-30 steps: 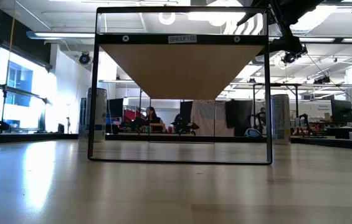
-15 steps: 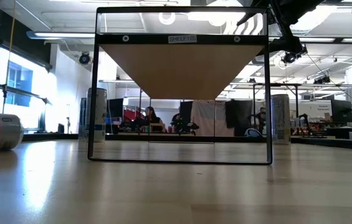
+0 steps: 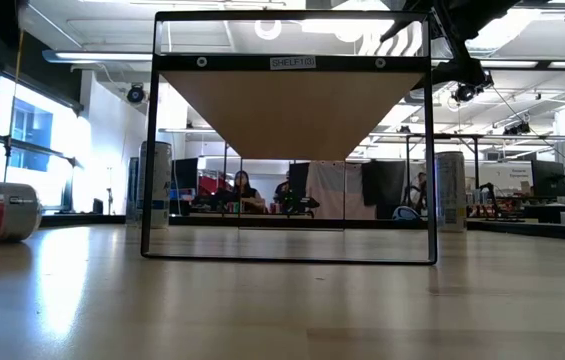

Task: Place canned beverage on shelf
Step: Put the white pink soda can on the shelf aligned with the white pink soda can

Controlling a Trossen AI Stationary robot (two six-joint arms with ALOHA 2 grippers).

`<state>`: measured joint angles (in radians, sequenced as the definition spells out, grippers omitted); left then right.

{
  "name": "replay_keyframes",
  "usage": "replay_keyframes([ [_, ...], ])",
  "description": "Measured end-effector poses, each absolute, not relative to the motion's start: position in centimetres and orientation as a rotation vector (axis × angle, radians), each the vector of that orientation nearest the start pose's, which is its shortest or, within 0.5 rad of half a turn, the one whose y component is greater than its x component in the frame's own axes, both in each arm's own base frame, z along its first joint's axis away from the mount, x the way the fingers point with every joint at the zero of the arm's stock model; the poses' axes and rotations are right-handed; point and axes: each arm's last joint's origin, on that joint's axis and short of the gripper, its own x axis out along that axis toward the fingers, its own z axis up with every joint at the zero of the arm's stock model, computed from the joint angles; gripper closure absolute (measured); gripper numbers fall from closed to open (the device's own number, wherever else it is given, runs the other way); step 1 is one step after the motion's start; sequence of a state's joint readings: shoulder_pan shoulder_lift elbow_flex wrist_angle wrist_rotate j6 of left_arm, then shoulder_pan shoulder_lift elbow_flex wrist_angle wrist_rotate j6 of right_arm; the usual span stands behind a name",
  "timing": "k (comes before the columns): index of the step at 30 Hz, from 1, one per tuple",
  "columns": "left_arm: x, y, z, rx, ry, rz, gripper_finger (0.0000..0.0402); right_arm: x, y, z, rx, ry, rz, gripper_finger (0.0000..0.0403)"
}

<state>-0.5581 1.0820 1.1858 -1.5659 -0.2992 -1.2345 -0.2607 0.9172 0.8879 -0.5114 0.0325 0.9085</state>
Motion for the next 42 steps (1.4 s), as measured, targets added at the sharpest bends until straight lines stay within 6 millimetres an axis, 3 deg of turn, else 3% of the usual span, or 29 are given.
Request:
replay_keyframes([
  [3, 13.2, -6.4, 29.2, -0.551, 1.331, 0.640, 0.0011, 18.2, -5.0, 31.6, 0.937, 0.369, -0.522, 0.0009],
  [6, 14.0, -6.3, 26.1, -0.664, 1.351, 0.606, 0.0011, 18.2, -5.0, 31.6, 0.937, 0.368, -0.524, 0.0009],
  [9, 15.1, -6.4, 24.2, -0.764, 1.279, 0.592, 0.0012, 18.2, -5.0, 31.6, 0.935, 0.365, -0.531, 0.0009],
  [13, 15.6, -6.3, 22.3, -0.773, 1.285, 0.628, 0.0012, 18.2, -5.0, 31.6, 0.935, 0.365, -0.531, 0.0009],
  [30, 17.1, -8.0, 18.5, -0.648, 1.461, 0.756, 0.0012, 18.2, -5.0, 31.6, 0.934, 0.366, -0.531, 0.0009],
  [42, 16.7, -9.9, 18.1, -0.674, 1.420, 0.789, 0.0012, 18.2, -5.0, 31.6, 0.934, 0.366, -0.531, 0.0009],
])
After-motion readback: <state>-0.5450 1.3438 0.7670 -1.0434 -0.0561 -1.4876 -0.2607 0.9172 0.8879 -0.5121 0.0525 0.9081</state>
